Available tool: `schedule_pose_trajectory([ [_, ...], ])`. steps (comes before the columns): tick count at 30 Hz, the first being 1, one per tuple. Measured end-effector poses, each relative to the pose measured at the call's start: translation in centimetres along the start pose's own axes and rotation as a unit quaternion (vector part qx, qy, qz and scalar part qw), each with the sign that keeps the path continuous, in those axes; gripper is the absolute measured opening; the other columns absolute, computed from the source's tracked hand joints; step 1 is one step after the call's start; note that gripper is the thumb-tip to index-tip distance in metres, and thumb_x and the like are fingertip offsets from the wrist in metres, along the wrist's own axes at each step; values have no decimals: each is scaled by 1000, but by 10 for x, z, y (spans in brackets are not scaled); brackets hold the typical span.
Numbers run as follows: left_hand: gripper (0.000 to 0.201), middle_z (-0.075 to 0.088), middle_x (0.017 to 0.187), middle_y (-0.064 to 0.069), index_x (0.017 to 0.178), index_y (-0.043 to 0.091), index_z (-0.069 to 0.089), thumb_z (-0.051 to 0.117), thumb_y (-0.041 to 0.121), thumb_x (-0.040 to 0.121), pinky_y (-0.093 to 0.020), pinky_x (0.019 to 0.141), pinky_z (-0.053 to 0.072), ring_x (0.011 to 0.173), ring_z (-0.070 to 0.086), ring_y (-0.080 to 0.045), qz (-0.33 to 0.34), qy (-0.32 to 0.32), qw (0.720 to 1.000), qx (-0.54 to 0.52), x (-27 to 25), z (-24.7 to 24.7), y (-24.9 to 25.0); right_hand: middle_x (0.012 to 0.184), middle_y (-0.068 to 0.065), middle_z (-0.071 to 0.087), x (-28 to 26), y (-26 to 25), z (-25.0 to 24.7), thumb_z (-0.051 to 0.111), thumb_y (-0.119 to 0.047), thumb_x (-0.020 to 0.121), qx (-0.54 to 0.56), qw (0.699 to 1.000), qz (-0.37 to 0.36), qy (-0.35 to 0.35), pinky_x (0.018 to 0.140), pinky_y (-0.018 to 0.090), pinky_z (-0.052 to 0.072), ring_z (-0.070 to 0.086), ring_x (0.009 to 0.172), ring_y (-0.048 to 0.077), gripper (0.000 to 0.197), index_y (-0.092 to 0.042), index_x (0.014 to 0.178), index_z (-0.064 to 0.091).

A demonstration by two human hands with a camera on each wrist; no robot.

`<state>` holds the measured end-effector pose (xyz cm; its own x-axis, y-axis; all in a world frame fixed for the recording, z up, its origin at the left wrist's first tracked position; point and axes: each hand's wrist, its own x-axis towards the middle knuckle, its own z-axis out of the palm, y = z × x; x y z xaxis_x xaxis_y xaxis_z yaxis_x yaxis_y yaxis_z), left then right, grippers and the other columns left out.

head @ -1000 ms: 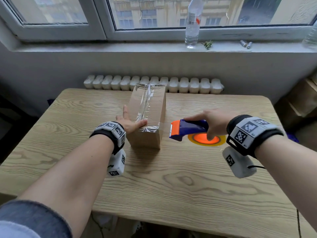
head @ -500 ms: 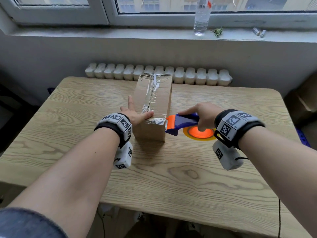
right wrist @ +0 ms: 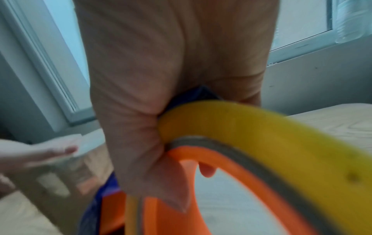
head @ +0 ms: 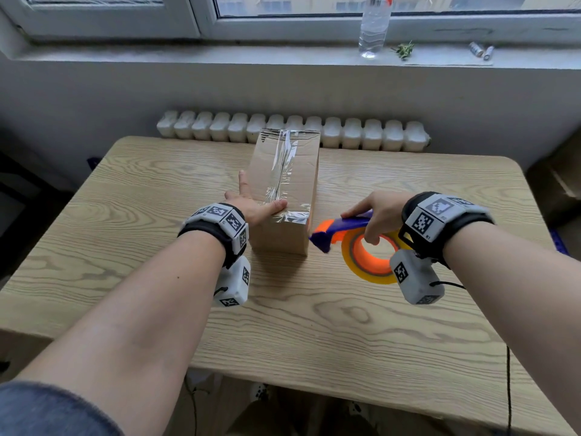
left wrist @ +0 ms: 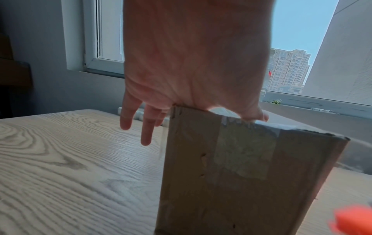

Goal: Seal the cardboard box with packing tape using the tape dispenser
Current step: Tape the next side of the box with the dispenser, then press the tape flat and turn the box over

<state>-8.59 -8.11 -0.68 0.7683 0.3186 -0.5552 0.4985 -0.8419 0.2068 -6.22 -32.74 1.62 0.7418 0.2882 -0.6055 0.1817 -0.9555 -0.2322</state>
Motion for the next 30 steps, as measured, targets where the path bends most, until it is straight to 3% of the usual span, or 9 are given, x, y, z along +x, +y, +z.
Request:
schedule_pose_trajectory([
  [3,116,-1,159,-21,146,30,-31,40,83,71,-51,117,17,145,18,-41,1,0,1000,2,0,0,0,93,-7,61,1,9,16,69,-7,67,-37,999,20,-17,67,23,43,56,82,14,68,-37,128,59],
  [7,117,2,159,-21,146,29,-31,39,84,71,-50,115,19,143,22,-41,1,-2,1000,3,0,0,-1,95,-1,57,10,27,27,73,-10,69,34,995,60,67,72,25,43,53,84,18,69,-22,134,53],
  [11,117,1,159,-21,145,29,-32,38,85,70,-50,117,19,144,22,-40,2,-2,1000,8,-1,0,-2,73,4,59,22,27,30,75,-22,72,63,990,108,69,57,26,44,57,73,23,41,-6,107,63],
  [13,117,0,159,-21,145,30,-33,38,86,70,-50,118,19,144,22,-40,1,-5,1000,8,-1,0,-2,73,4,59,31,27,36,74,-26,75,62,990,113,51,58,27,43,58,73,24,40,-5,107,62],
  [18,116,-3,160,-22,145,29,-33,38,85,71,-50,117,17,145,21,-40,0,-8,1000,7,-1,-3,-1,112,15,65,44,31,42,65,-19,85,38,991,116,60,75,30,43,60,98,30,41,-6,123,58],
  [22,115,-4,159,-23,144,29,-35,37,84,73,-50,117,16,145,20,-41,2,-18,1000,5,2,-4,-1,132,15,57,42,31,39,53,-10,90,21,989,126,77,90,33,46,55,119,32,49,-11,138,47],
  [27,94,1,158,-26,144,24,-34,31,67,90,-46,118,14,146,18,-39,16,-31,999,-22,7,-4,-6,143,9,49,33,7,26,51,-12,92,41,987,98,119,92,31,44,50,126,28,51,-22,142,42],
  [30,84,16,158,-23,144,18,-35,30,48,99,-42,116,28,138,36,-37,42,-46,997,-49,14,-6,-7,143,6,49,27,-15,13,48,-10,93,48,986,58,148,91,29,43,50,126,25,48,-25,139,46],
])
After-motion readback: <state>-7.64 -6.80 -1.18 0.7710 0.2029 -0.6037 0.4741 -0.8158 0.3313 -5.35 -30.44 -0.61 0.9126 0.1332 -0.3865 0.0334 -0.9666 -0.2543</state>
